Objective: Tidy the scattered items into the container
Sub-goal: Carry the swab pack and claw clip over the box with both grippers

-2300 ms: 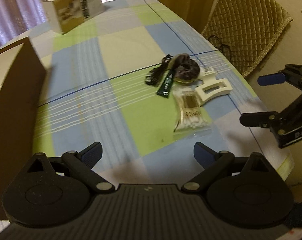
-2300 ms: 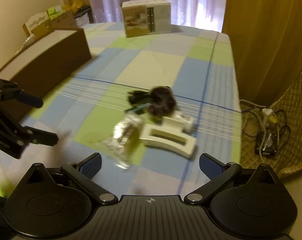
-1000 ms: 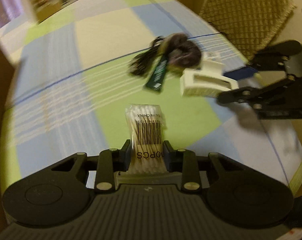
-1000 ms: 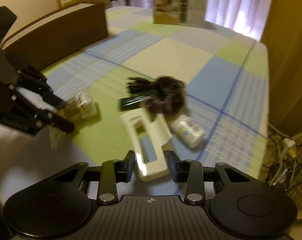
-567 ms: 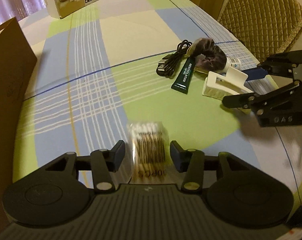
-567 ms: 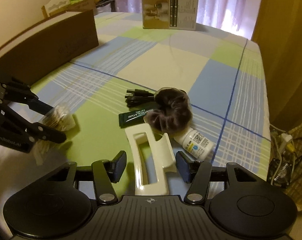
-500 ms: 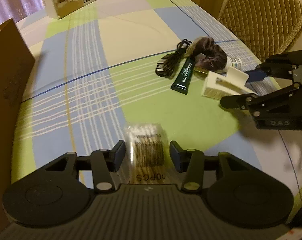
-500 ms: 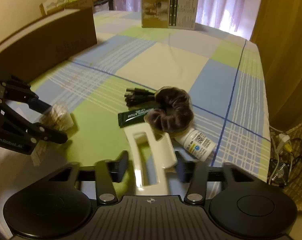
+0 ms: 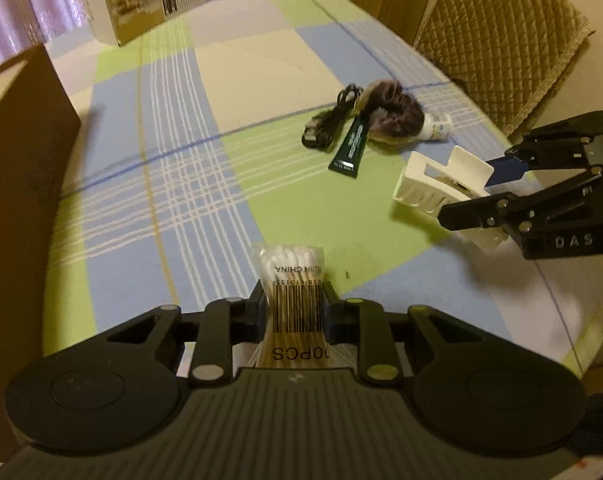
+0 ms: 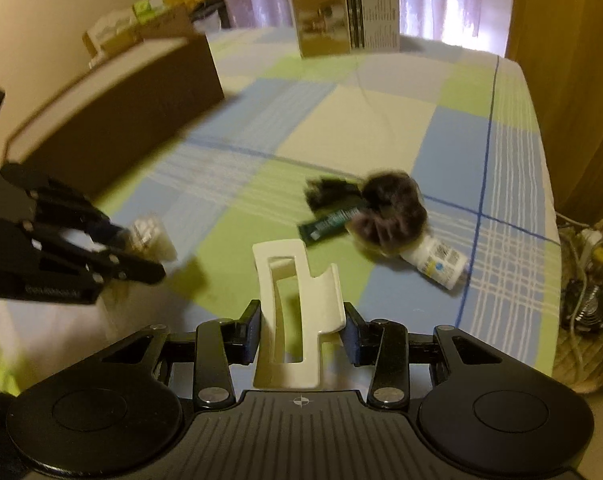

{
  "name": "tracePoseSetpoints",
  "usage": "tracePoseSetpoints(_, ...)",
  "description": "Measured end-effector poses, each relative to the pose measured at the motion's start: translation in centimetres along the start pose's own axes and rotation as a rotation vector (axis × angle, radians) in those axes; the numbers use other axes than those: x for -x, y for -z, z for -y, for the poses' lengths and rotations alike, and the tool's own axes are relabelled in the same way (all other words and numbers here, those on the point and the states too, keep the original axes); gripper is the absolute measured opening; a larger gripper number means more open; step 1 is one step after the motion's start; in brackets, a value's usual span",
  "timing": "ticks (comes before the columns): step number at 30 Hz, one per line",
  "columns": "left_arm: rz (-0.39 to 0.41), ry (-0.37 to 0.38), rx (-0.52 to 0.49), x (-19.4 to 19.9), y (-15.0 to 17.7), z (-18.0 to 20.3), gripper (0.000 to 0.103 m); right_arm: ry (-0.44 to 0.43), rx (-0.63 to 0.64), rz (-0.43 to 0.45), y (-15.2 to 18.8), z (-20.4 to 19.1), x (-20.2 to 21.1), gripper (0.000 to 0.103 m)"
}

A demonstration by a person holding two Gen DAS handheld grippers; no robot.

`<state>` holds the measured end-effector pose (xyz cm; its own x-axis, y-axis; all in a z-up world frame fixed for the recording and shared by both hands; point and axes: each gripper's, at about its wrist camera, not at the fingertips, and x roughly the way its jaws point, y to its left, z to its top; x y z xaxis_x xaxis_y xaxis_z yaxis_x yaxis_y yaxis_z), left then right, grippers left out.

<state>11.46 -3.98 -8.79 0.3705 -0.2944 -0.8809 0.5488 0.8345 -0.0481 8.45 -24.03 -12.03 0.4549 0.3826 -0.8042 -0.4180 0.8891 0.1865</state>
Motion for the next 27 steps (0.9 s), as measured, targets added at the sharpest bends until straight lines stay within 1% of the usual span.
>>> tracePoseSetpoints(6, 0.06, -0.002, 0.006, 4.2, 0.2, -1.9, 0.021, -0.023, 0.011, 0.026, -2.1, -3.8, 1.7, 0.038)
tracePoseSetpoints(10, 0.099, 0.006, 0.002, 7.1, 0.7, -3.6, 0.021, -0.054, 0.04, 0.037, -3.4, -7.3, 2.1, 0.038)
tracePoseSetpoints(15, 0.142, -0.008, 0.019, 10.8, 1.9, -6.4, 0.021, -0.105, 0.095, 0.059, -4.6, -12.0, 2.2, 0.038)
tracePoseSetpoints(20, 0.171, -0.037, 0.052, 13.9, 3.8, -10.2, 0.021, -0.149, 0.137, 0.079, -6.1, -16.1, 1.3, 0.038)
tracePoseSetpoints(27, 0.196, -0.086, 0.107, 16.9, 5.7, -16.5, 0.021, -0.211, 0.17, 0.108, -9.2, -21.6, -0.8, 0.038)
